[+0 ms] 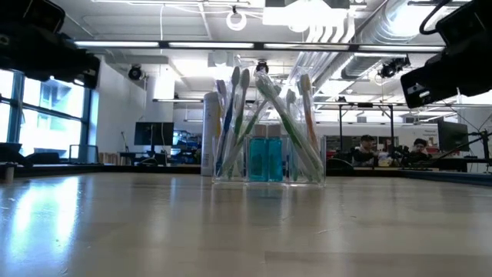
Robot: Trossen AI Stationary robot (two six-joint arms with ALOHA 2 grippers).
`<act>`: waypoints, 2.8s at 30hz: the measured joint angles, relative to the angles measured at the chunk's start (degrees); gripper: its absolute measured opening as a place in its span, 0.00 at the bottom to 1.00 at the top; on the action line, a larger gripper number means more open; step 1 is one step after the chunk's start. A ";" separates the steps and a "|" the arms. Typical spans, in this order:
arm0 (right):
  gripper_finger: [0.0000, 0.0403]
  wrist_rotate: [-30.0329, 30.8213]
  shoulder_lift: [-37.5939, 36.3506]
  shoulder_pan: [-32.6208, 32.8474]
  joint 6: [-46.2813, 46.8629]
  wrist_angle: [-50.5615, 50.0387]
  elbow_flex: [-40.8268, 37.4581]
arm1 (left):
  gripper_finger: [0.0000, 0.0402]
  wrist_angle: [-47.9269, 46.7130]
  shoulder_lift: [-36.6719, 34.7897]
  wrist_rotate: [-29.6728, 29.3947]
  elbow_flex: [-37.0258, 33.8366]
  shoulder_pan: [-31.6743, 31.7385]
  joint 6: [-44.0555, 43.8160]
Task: Pick & Place toothbrushing station
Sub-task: Return to Home Position
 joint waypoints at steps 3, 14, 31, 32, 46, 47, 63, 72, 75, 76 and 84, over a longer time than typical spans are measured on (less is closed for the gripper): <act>0.01 -1.59 -3.81 0.00 -1.33 -2.39 -0.01 | 0.01 -4.14 -0.69 -0.37 1.30 0.00 0.00; 0.01 -0.67 -18.40 -1.25 -5.81 -15.05 -0.04 | 0.01 -5.58 -0.62 -3.09 2.01 0.00 0.00; 0.01 -18.13 -29.88 -20.31 -3.99 -24.18 0.49 | 0.01 -5.57 -0.60 -6.95 3.59 0.00 1.27; 0.01 -18.97 -29.77 -21.06 -3.87 -24.06 0.51 | 0.01 -5.85 -0.62 -6.86 4.10 0.00 1.24; 0.01 -27.98 -29.63 -28.65 -2.14 -23.57 0.66 | 0.01 -6.77 -0.62 -6.83 6.63 0.00 0.88; 0.01 -28.45 -29.63 -28.90 -1.95 -23.53 0.66 | 0.01 -5.93 -0.62 -6.83 5.49 0.00 0.82; 0.01 -24.39 -29.58 -28.92 -2.36 -23.63 0.73 | 0.01 -0.61 -0.62 -6.81 0.50 0.00 -0.54; 0.01 -23.45 -29.60 -28.92 -2.38 -22.86 0.71 | 0.01 -0.11 -0.60 -6.88 0.35 0.00 -0.42; 0.01 -23.45 -29.60 -28.92 -2.37 -22.77 0.68 | 0.01 1.42 -0.60 -5.81 0.17 0.00 -1.05; 0.01 -23.45 -29.60 -28.92 -2.36 -22.75 0.68 | 0.01 1.65 -0.60 -4.92 0.13 -0.02 -1.40; 0.01 -23.45 -29.60 -28.92 -2.36 -22.64 0.66 | 0.01 9.39 -0.60 -2.62 -3.73 -0.01 0.10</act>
